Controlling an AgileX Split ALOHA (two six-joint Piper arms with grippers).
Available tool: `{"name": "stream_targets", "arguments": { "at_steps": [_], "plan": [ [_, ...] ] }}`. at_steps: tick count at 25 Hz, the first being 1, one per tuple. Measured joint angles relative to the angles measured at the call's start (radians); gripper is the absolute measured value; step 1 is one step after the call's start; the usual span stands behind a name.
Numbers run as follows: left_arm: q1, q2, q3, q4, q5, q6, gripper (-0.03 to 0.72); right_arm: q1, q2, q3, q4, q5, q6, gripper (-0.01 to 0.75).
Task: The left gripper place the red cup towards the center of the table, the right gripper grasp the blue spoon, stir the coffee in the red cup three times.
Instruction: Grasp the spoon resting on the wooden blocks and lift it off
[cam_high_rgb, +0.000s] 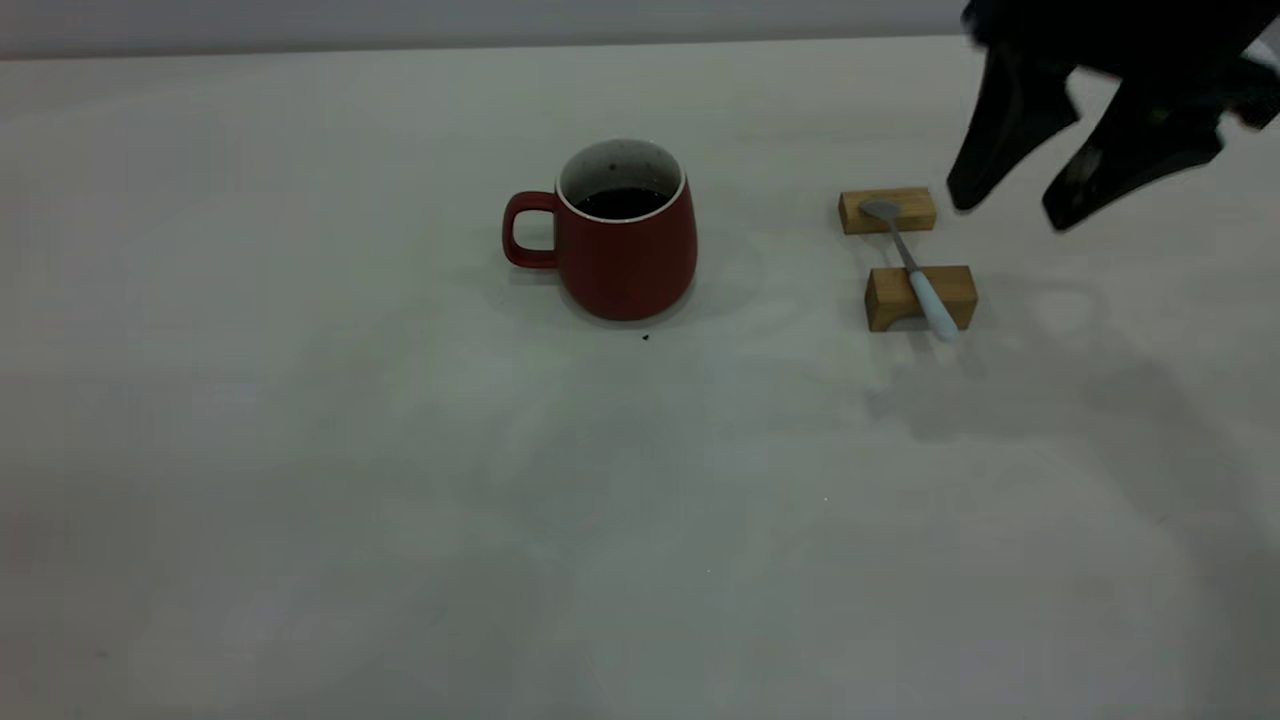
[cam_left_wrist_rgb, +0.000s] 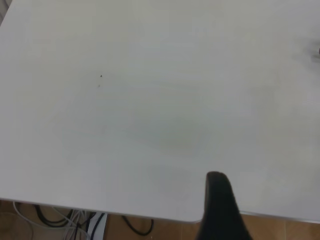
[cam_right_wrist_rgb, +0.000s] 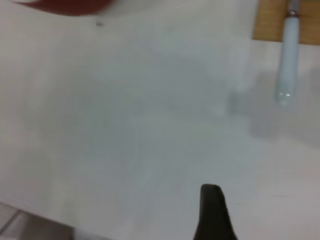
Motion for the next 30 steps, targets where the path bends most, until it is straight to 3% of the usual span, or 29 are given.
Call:
{"name": "stream_targets", "arguments": {
  "at_steps": [12,30],
  "plan": [
    [0.001,0.000,0.000,0.000,0.000,0.000,0.551,0.092,0.307,-0.316,-0.375,0.140,0.288,0.551],
    [0.001,0.000,0.000,0.000,0.000,0.000,0.551,0.094,0.428,-0.399,-0.262,0.117,0.231,0.551]
  ]
}}
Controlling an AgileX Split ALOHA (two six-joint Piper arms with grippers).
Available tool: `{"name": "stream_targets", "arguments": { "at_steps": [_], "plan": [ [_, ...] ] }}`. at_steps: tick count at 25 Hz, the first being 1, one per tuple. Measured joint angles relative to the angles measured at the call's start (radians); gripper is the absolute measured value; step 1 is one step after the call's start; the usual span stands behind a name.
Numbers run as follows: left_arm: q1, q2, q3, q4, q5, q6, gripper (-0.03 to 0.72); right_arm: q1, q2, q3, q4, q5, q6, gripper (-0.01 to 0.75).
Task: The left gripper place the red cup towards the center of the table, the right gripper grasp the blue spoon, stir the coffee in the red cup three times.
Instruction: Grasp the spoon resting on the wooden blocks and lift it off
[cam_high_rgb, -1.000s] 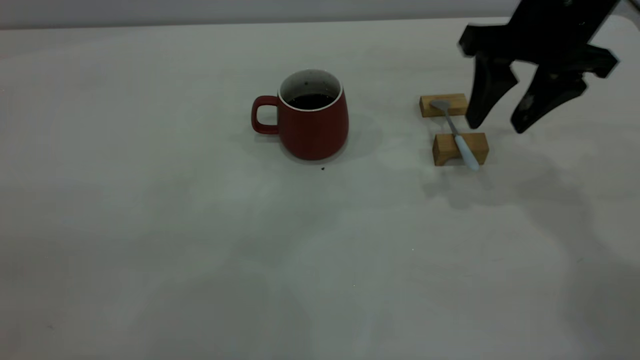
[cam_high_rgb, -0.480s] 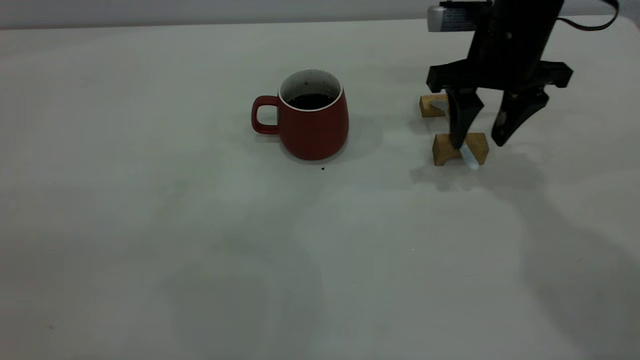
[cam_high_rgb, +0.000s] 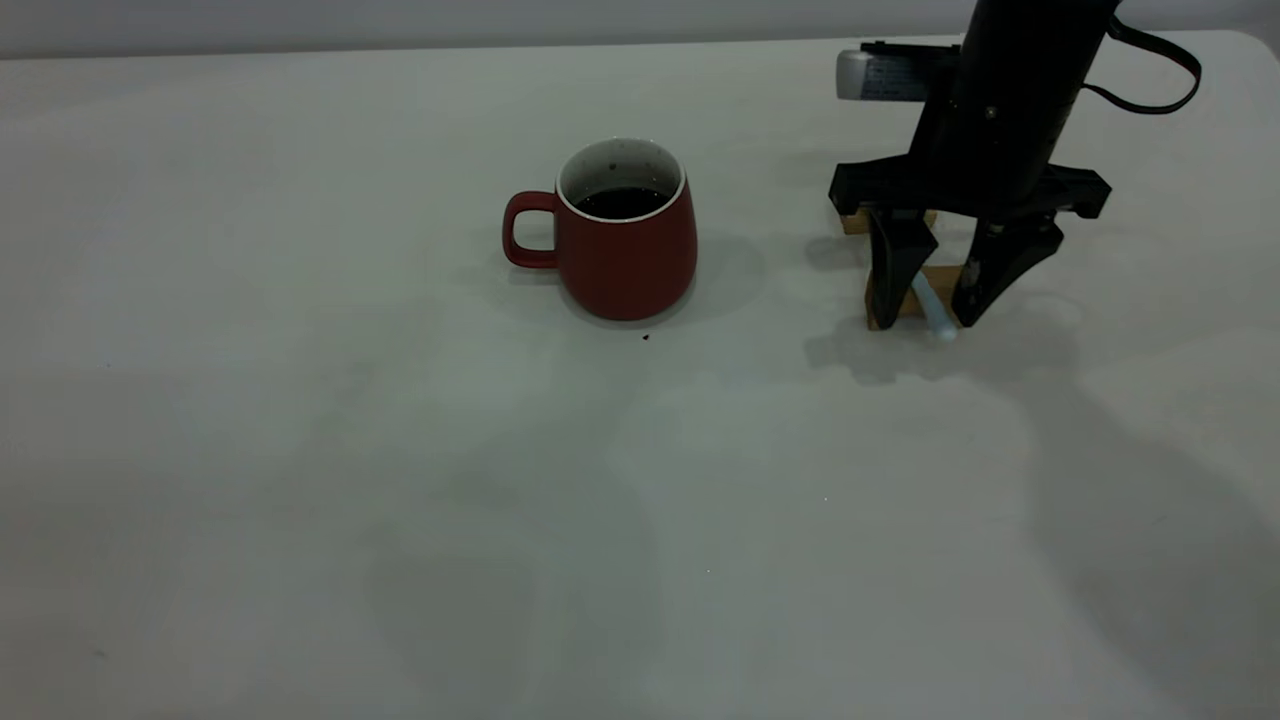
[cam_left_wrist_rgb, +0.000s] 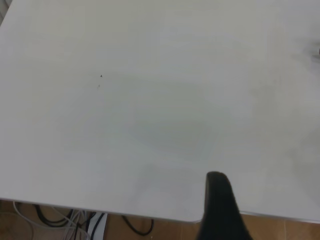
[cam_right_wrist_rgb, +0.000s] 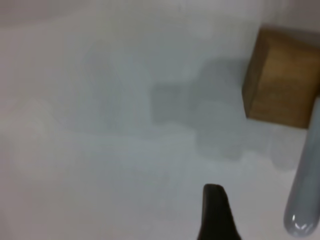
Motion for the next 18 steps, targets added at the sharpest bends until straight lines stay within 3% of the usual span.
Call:
{"name": "stream_targets", "arguments": {
  "at_steps": [11,15,18],
  "plan": [
    [0.000,0.000,0.000,0.000,0.000,0.000,0.551,0.000,0.057,0.000,0.005,-0.043,-0.004,0.522],
    [0.000,0.000,0.000,0.000,0.000,0.000,0.551,0.000,0.057,0.000,0.005,-0.045,-0.004,0.407],
    [0.000,0.000,0.000,0.000,0.000,0.000,0.551,0.000,0.057,0.000,0.005,-0.043,-0.004,0.227]
  ]
}}
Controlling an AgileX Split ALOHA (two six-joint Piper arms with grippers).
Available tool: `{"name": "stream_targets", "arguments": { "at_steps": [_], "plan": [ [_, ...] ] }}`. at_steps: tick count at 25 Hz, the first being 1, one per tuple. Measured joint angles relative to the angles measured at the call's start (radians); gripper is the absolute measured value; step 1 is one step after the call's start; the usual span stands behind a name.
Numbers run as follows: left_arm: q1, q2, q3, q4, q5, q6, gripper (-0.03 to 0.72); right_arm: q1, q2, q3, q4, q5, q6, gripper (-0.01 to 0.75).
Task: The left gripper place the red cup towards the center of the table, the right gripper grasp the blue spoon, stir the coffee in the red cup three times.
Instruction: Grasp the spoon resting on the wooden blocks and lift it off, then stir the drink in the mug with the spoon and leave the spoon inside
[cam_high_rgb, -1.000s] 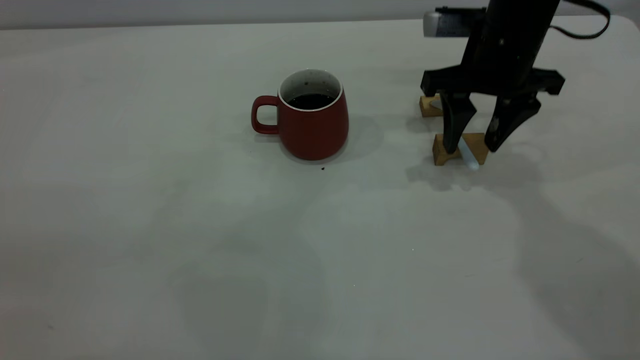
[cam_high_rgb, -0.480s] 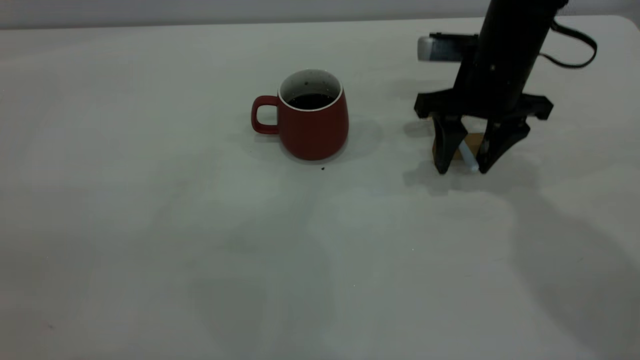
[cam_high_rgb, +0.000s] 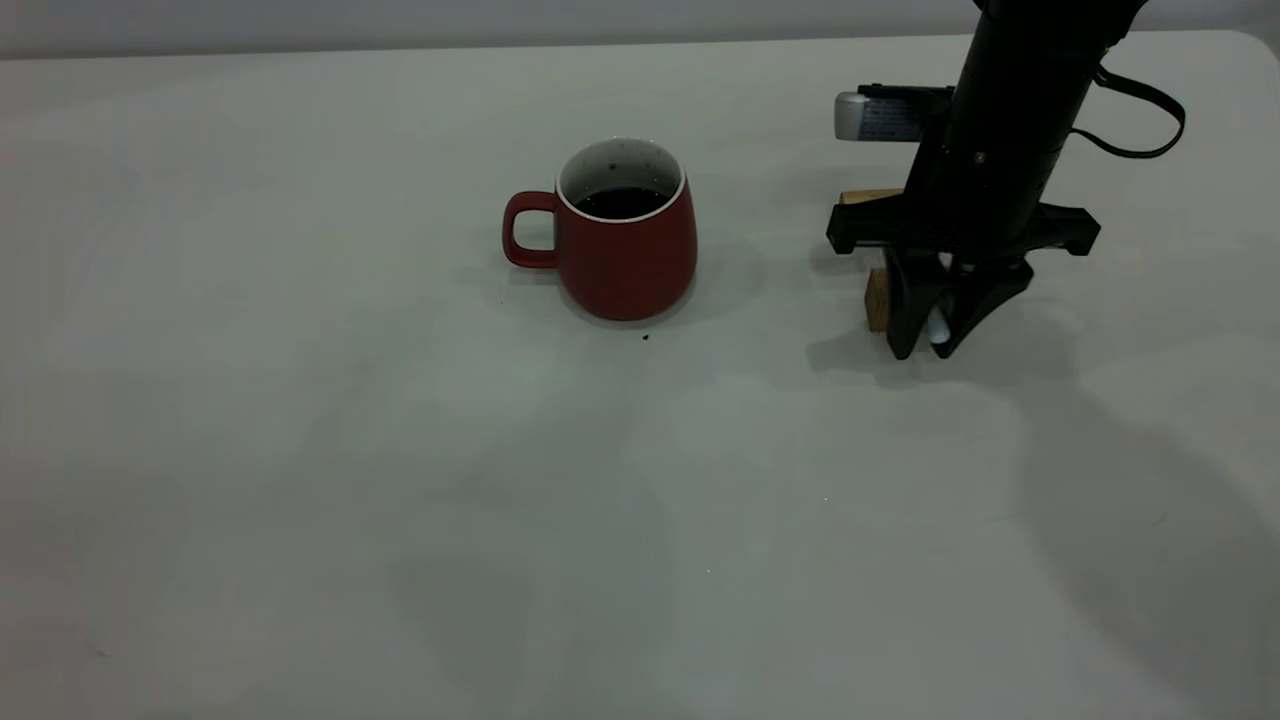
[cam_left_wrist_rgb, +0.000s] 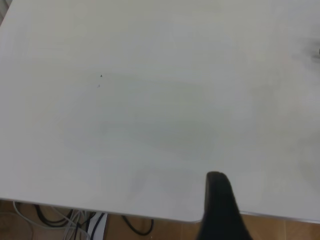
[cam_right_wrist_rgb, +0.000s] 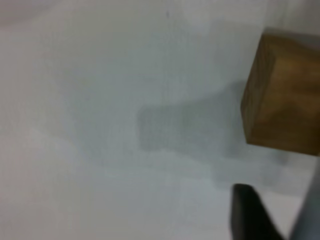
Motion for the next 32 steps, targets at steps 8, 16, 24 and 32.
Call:
{"name": "stream_targets", "arguments": {
  "at_steps": [8,16,24,32],
  "plan": [
    [0.000,0.000,0.000,0.000,0.000,-0.001,0.551,0.000,-0.105,0.000,0.015,0.152,0.002,0.138],
    [0.000,0.000,0.000,0.000,0.000,-0.001,0.551,0.006,-0.186,0.000,0.597,0.289,-0.092,0.138],
    [0.000,0.000,0.000,0.000,0.000,-0.001,0.551,0.030,-0.091,0.000,1.194,0.386,-0.203,0.138],
    [0.000,0.000,0.000,0.000,0.000,-0.001,0.551,0.030,-0.072,0.000,1.426,0.436,0.112,0.138]
  ]
}}
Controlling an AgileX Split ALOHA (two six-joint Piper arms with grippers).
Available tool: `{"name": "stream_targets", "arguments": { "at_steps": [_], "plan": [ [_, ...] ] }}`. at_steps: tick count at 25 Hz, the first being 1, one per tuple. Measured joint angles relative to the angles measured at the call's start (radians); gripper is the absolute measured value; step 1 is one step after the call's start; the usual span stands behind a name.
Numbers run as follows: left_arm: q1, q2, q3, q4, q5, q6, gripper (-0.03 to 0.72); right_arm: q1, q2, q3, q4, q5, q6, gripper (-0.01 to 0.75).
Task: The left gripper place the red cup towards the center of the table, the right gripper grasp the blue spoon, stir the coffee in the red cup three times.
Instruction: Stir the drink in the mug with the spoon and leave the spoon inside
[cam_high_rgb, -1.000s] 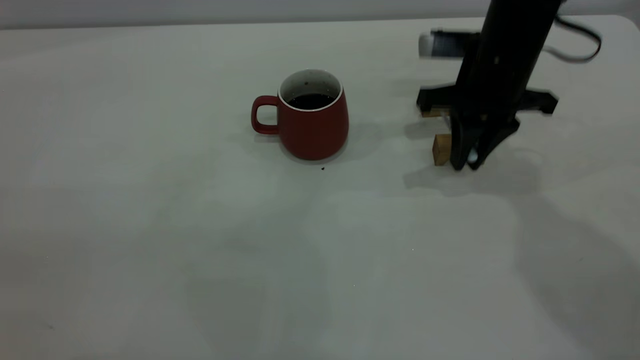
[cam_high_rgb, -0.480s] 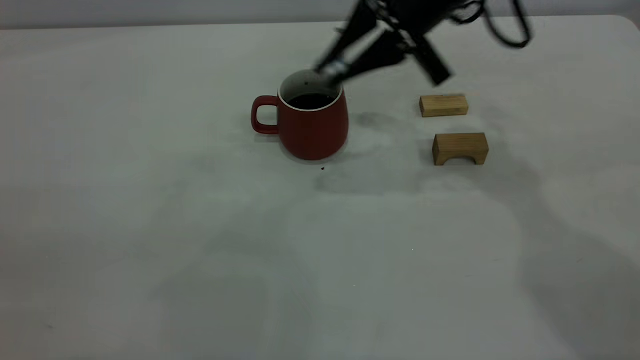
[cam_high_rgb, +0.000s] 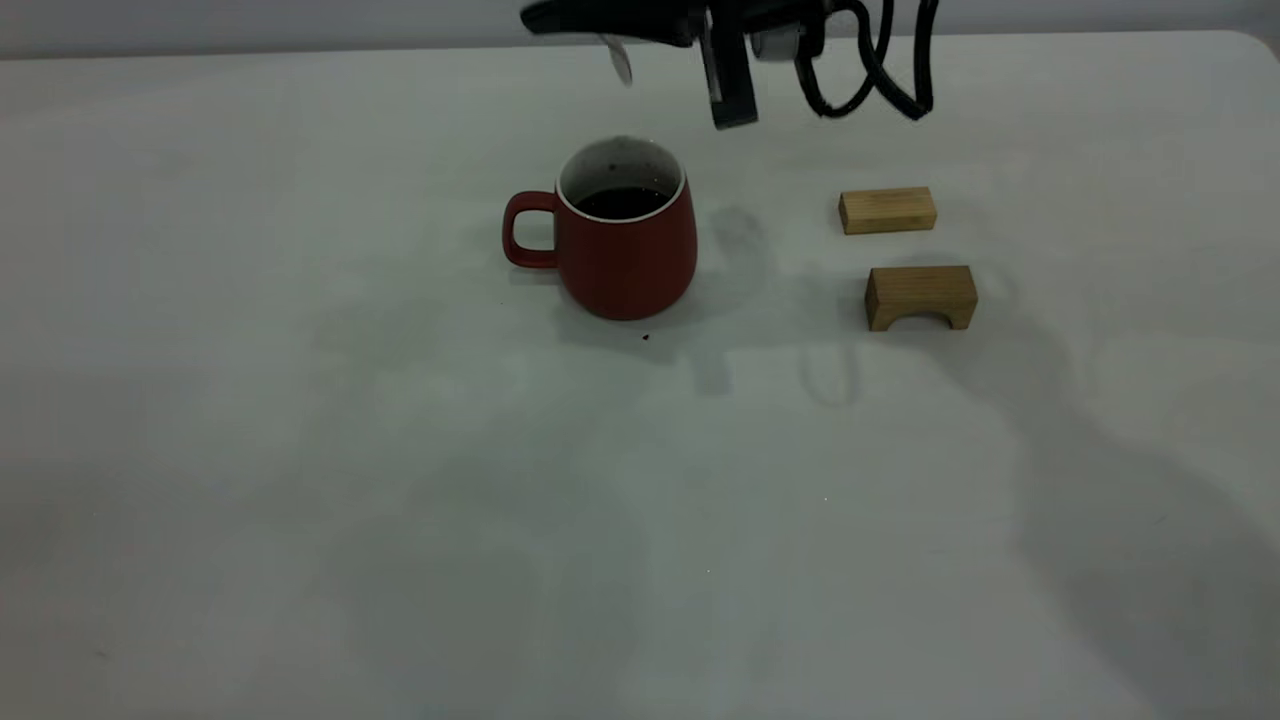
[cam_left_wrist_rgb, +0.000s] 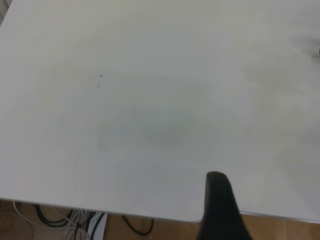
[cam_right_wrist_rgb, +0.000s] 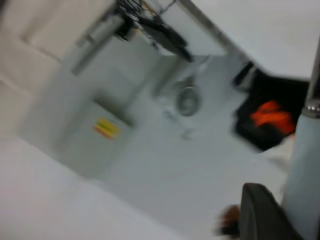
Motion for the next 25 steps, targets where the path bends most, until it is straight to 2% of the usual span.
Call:
{"name": "stream_targets", "arguments": {
  "at_steps": [5,8,15,25],
  "plan": [
    [0.000,0.000,0.000,0.000,0.000,0.000,0.551,0.000,0.000,0.000,0.048,0.000,0.367,0.138],
    [0.000,0.000,0.000,0.000,0.000,0.000,0.551,0.000,0.012,-0.014,0.049,0.005,0.500,0.138],
    [0.000,0.000,0.000,0.000,0.000,0.000,0.551,0.000,0.127,-0.158,0.053,0.005,0.532,0.138],
    [0.000,0.000,0.000,0.000,0.000,0.000,0.551,-0.060,0.250,-0.168,0.048,0.003,0.533,0.138]
  ]
}}
